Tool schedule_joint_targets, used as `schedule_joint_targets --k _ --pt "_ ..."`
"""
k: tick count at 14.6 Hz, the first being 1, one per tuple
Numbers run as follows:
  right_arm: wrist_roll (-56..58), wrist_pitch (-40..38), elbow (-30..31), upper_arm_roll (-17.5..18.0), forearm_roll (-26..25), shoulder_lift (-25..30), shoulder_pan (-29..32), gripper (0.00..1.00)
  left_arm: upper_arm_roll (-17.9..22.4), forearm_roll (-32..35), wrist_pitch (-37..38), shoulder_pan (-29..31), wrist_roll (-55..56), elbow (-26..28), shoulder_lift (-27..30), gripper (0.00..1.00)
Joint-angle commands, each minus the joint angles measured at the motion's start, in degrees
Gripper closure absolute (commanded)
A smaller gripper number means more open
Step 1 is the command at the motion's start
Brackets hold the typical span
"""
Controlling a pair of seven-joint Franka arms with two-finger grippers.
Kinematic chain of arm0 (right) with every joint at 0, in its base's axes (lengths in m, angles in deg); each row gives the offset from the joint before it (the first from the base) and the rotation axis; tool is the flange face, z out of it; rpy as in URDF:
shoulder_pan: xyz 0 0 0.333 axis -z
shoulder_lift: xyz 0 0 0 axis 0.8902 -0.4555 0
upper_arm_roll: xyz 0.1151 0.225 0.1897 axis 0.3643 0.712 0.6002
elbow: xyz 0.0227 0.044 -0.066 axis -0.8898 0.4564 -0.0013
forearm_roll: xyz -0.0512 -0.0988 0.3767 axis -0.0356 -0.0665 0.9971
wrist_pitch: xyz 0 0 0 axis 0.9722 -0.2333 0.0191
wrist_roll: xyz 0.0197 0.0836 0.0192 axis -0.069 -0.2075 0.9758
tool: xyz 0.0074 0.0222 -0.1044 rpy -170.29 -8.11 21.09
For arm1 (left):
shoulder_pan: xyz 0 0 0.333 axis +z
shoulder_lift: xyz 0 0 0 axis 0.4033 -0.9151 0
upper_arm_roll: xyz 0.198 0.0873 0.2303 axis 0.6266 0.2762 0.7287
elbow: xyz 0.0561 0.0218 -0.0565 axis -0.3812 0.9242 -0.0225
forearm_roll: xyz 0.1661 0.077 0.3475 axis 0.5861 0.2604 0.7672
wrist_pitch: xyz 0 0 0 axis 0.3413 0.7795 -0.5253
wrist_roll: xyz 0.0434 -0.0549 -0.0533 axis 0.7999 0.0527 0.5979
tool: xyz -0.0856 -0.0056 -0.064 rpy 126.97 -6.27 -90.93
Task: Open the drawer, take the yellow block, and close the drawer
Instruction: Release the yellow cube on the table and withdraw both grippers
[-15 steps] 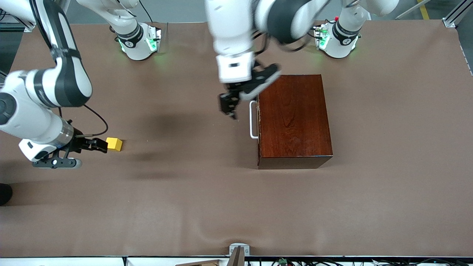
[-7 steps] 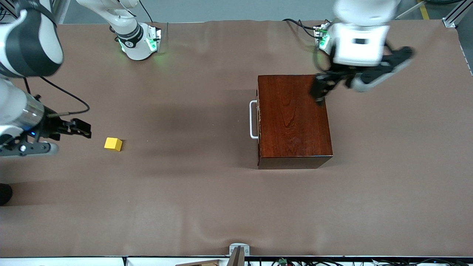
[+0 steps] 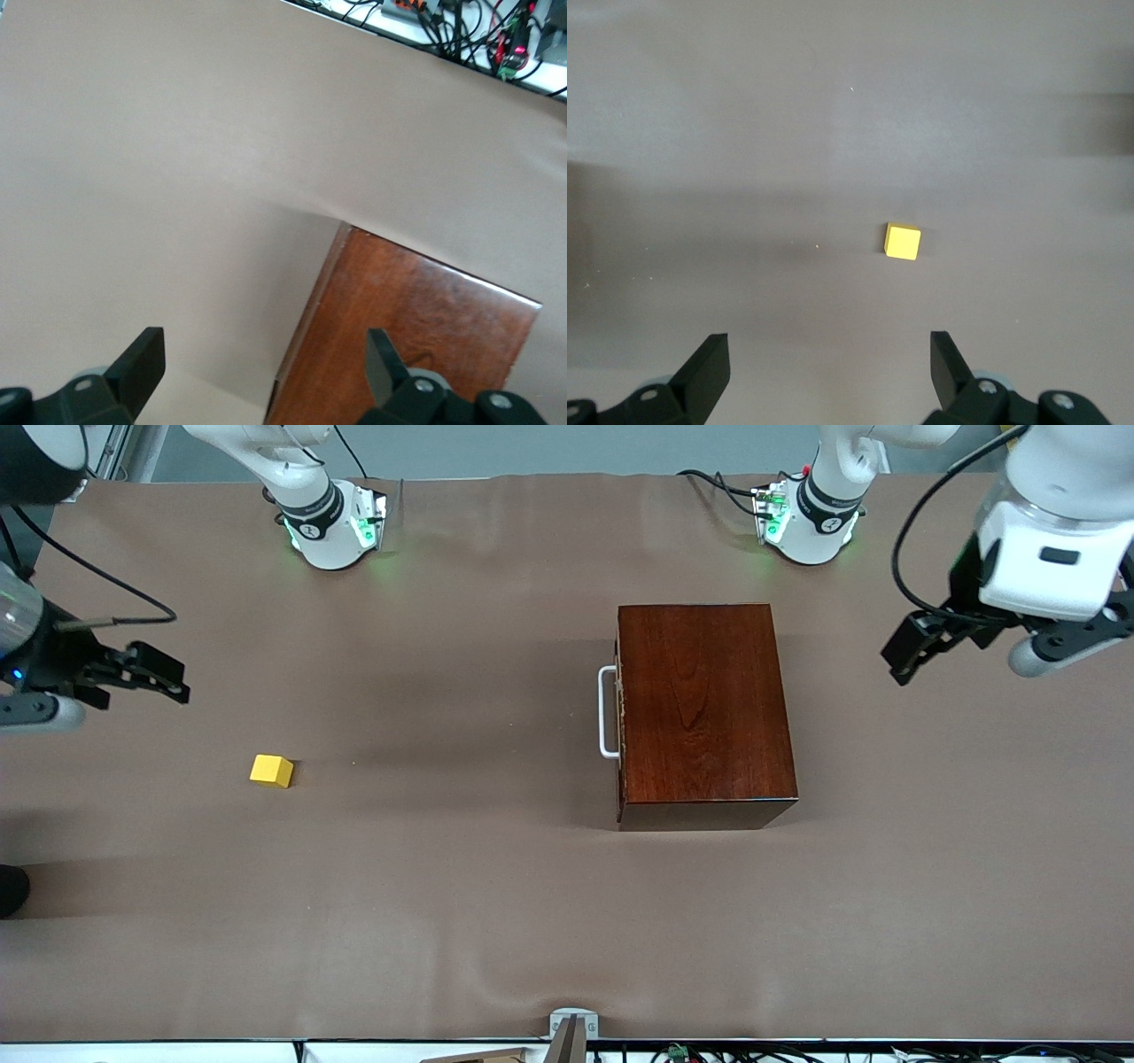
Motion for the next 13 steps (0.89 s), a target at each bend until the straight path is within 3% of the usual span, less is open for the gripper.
schedule_joint_targets --k 1,7,9,13 --pt "0.3 -2.0 0.9 0.0 0.7 2.9 0.5 0.00 -0.4 -1.0 1.6 1.4 -5.3 1.0 1.1 0.00" --pt "-0.4 -1.7 5.0 0.1 1.7 6.7 0.2 0.00 -0.7 -2.1 2.8 6.2 -15.7 2.7 2.9 0.00" --pt "-5.7 -1.8 5.4 0.5 1.6 6.7 -0.1 0.00 -0.8 -4.4 2.7 9.1 -18.8 3.9 3.8 0.00" --pt "-6.8 -1.5 5.3 0.5 1.0 6.4 -0.7 0.00 -6.2 -5.8 -0.8 15.8 -22.1 11.1 7.8 0.00"
